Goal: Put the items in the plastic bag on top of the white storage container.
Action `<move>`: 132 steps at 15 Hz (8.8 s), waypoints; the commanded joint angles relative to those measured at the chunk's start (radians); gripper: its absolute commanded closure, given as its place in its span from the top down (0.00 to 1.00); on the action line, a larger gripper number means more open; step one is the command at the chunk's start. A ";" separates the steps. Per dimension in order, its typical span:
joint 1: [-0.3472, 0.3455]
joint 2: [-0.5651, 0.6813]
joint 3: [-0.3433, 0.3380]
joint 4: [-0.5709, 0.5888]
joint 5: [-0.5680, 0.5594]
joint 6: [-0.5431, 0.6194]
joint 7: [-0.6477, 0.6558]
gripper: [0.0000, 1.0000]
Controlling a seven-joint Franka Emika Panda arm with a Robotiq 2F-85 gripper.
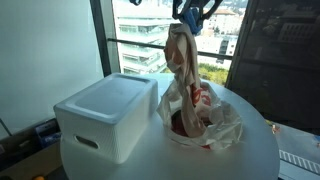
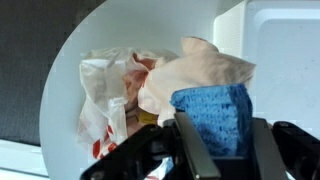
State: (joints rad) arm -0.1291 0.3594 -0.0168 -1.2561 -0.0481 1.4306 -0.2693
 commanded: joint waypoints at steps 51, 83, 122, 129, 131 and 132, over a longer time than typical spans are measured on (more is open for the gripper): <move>0.239 -0.007 0.228 -0.412 -0.101 0.492 -0.504 0.98; -0.083 0.347 0.049 -0.417 0.116 0.864 -0.182 1.00; 0.261 -0.076 0.189 -0.512 -0.105 0.650 -0.300 0.04; 0.225 -0.127 0.213 -0.472 0.046 0.499 -0.397 0.80; 0.196 -0.200 0.199 -0.474 0.128 0.495 -0.404 0.93; 0.180 -0.242 0.184 -0.491 0.169 0.518 -0.396 0.99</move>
State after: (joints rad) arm 0.1011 0.2381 0.1799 -1.7228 0.0186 1.9569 -0.6412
